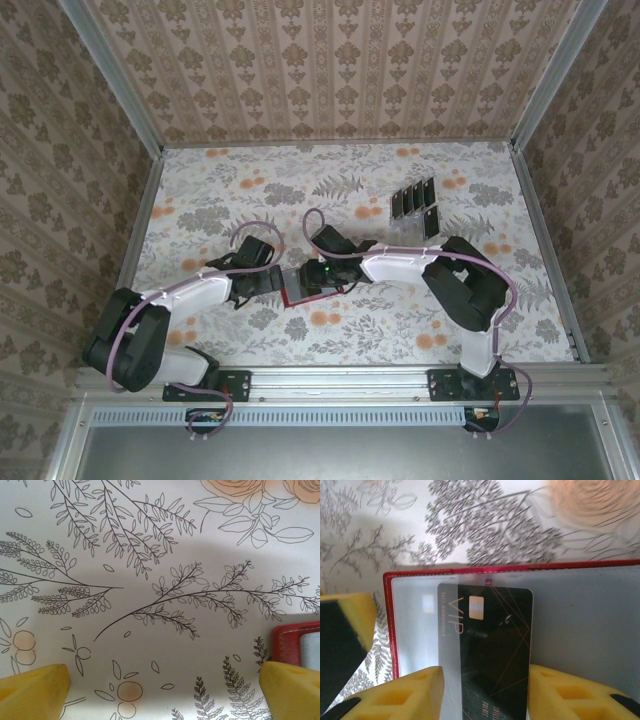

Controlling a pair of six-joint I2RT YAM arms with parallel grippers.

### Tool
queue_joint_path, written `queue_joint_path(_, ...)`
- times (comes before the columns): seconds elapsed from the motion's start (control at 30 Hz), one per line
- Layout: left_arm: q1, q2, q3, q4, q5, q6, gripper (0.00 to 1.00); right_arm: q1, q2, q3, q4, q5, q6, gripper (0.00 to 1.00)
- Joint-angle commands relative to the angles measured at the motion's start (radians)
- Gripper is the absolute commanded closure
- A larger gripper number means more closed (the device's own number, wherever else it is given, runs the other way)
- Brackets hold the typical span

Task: Put the credit cards into the card holder

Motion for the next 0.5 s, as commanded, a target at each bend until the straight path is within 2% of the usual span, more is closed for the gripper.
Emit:
queue_joint_path(0.0,0.016,0.011,0.001,0.007,0.009,-0.005,0.0,0.03,0.038,0.043,-0.057,0.016,-0.019,0.53)
queue_joint_path(0.2,0.039,0.011,0.022,-0.001,0.023,0.016,0.0,0.044,0.043,0.071,-0.038,-0.024,-0.039,0.53)
queue_joint_path(0.47,0.053,-0.078,-0.005,-0.037,0.04,-0.002,0.0,0.035,-0.044,0.068,-0.106,0.069,-0.082,0.52)
